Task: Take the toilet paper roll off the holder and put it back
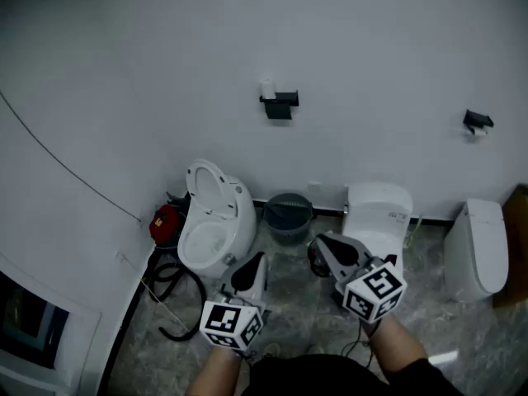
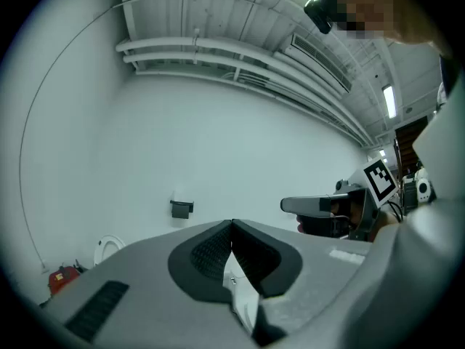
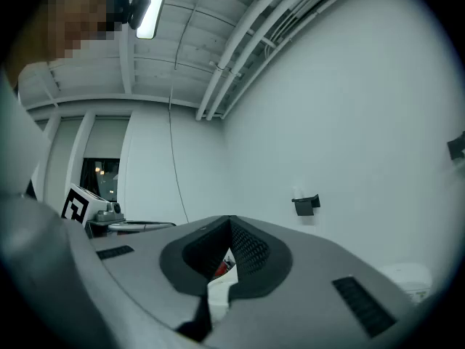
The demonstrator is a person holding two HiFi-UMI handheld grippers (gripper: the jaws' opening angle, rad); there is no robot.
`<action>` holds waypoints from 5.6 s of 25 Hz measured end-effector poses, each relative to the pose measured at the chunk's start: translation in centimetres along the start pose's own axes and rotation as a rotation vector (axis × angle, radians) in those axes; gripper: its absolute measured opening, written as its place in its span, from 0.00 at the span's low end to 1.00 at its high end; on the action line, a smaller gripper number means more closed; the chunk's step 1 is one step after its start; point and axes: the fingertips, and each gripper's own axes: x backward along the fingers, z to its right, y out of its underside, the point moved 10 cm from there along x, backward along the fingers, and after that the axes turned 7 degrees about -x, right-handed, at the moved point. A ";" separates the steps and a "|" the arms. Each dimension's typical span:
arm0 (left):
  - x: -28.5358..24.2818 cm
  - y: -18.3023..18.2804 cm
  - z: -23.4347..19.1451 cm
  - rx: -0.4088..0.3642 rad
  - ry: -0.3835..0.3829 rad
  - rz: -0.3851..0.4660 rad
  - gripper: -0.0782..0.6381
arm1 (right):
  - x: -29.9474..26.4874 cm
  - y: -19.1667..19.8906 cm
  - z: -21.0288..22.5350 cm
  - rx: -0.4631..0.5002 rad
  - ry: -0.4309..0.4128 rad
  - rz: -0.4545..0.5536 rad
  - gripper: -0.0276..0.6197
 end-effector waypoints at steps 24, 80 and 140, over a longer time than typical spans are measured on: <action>-1.7 -0.3 0.8 0.009 -0.048 -0.003 0.12 | 0.0 -0.3 2.6 -0.015 -0.031 0.007 0.04; -27.2 2.7 -24.6 0.062 0.094 -0.007 0.25 | -29.7 -2.4 17.1 -0.020 0.093 0.005 0.22; -67.0 4.8 -50.0 0.064 0.197 -0.024 0.34 | -65.9 -7.7 45.9 -0.052 0.174 -0.006 0.33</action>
